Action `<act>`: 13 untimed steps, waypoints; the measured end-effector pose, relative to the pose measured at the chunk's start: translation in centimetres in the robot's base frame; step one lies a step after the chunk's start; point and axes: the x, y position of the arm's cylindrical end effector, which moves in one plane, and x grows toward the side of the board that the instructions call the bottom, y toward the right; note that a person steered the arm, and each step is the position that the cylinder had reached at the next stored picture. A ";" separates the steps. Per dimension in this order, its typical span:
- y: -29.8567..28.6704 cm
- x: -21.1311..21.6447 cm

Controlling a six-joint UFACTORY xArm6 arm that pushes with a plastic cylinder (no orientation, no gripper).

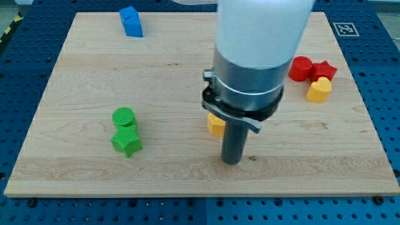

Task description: Push the yellow hexagon up and a bit right

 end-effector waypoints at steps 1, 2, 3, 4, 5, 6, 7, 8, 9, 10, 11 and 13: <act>-0.2 0.0; -0.5 -0.7; -0.7 -1.7; -0.7 -1.9; -0.7 -1.9; -1.3 -1.9; -1.4 -1.9; -1.4 -2.4; -1.4 -6.3; -1.1 -7.1; -2.7 -7.1; -3.8 -9.5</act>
